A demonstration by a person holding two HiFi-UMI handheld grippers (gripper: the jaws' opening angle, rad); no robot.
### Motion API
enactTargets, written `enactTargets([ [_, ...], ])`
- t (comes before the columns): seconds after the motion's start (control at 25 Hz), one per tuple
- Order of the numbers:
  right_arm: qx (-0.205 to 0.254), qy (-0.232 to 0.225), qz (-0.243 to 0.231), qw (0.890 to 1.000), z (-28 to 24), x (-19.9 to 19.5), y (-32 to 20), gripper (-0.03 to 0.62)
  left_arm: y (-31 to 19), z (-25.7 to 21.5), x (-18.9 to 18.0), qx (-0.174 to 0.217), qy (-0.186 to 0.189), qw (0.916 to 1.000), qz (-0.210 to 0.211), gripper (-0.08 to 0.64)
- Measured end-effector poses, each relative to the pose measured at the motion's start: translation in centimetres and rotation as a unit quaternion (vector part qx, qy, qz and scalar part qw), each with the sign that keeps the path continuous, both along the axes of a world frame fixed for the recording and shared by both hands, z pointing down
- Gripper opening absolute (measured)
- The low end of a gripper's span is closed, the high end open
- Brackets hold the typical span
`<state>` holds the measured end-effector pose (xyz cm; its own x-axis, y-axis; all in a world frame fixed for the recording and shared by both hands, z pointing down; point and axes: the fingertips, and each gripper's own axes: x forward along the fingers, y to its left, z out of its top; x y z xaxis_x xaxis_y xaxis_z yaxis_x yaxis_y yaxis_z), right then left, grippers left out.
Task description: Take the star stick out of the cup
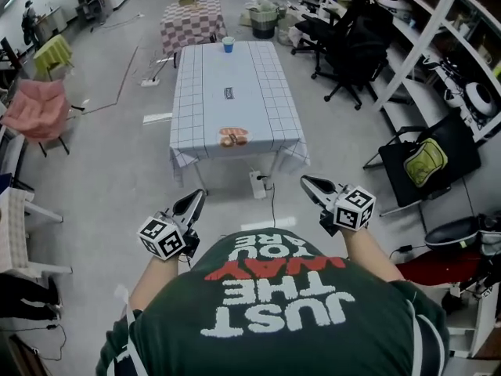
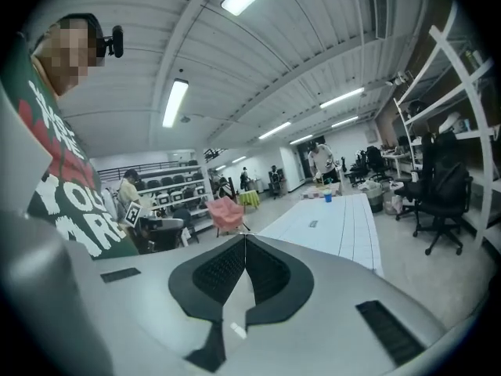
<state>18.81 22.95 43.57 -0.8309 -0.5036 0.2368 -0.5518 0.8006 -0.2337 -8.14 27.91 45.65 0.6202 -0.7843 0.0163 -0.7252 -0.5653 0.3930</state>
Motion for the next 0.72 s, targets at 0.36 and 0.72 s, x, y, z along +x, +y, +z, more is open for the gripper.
enactTargets([
  [0.36,0.014,-0.001,0.021,1.0,-2.4,-8.9,-12.2,0.032,-13.7,-1.3,-8.8,0.009,0.006,0.9994,0.033,0.006],
  [0.72,-0.004,0.005,0.044,0.999,-0.6,-9.1,-20.4,0.032,-22.5,0.5,-10.0,-0.021,0.002,0.998,0.06,0.008],
])
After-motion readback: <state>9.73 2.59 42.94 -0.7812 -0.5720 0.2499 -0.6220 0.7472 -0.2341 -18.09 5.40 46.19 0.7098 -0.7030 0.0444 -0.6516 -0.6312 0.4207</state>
